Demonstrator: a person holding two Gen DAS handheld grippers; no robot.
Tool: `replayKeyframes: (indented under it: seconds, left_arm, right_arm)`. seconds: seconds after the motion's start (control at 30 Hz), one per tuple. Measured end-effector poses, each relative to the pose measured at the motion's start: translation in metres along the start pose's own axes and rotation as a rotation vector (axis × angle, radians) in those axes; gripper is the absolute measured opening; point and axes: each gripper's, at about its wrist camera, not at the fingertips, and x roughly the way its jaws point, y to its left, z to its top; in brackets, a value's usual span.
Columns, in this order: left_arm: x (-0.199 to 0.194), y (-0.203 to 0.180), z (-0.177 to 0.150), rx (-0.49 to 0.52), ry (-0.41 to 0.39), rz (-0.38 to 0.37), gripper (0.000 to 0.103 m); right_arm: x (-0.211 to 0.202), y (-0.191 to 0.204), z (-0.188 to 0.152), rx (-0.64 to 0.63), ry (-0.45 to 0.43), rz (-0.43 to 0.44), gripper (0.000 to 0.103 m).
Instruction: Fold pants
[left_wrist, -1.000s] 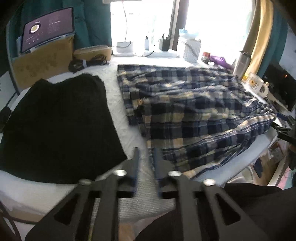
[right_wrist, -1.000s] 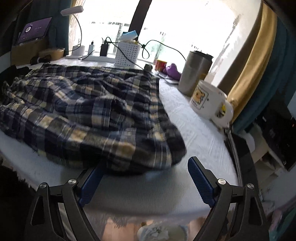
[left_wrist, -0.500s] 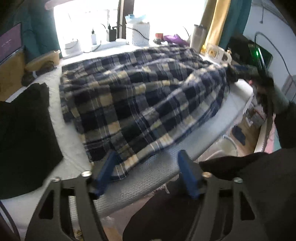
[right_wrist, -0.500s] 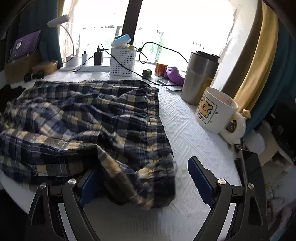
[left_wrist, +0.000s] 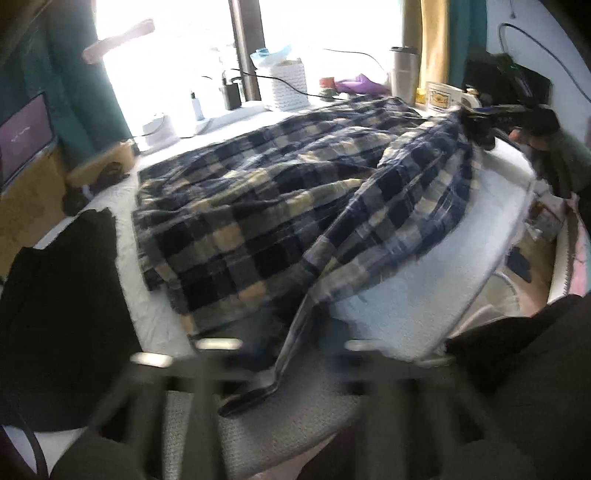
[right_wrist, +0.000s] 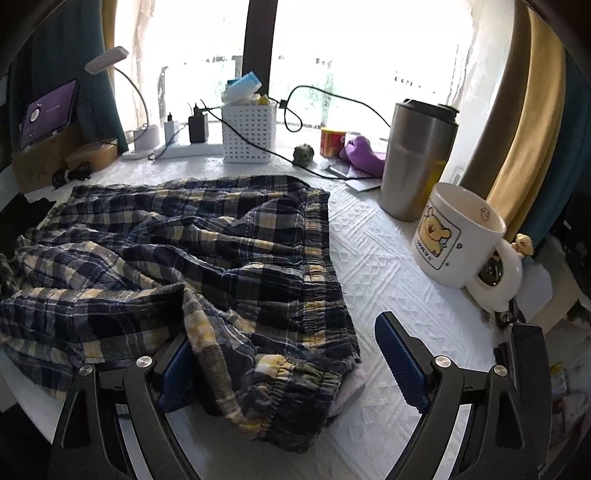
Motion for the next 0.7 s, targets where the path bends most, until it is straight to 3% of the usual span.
replayKeyframes:
  seconds: [0.13, 0.47, 0.6, 0.7]
  left_arm:
    - [-0.009, 0.011, 0.002, -0.06, -0.031, 0.001, 0.004]
    - [-0.028, 0.039, 0.013, -0.206, -0.087, -0.062, 0.004]
    - [-0.026, 0.044, 0.017, -0.238, -0.084, -0.07, 0.004]
    - [-0.029, 0.048, 0.02, -0.253, -0.093, -0.081, 0.004]
  right_arm:
    - [-0.017, -0.004, -0.016, -0.019, -0.003, -0.001, 0.091]
    - [-0.065, 0.004, -0.059, -0.159, -0.021, -0.127, 0.091]
    - [-0.061, 0.019, -0.075, -0.25, -0.005, -0.141, 0.091]
    - [-0.044, 0.034, -0.084, -0.352, 0.007, -0.223, 0.091]
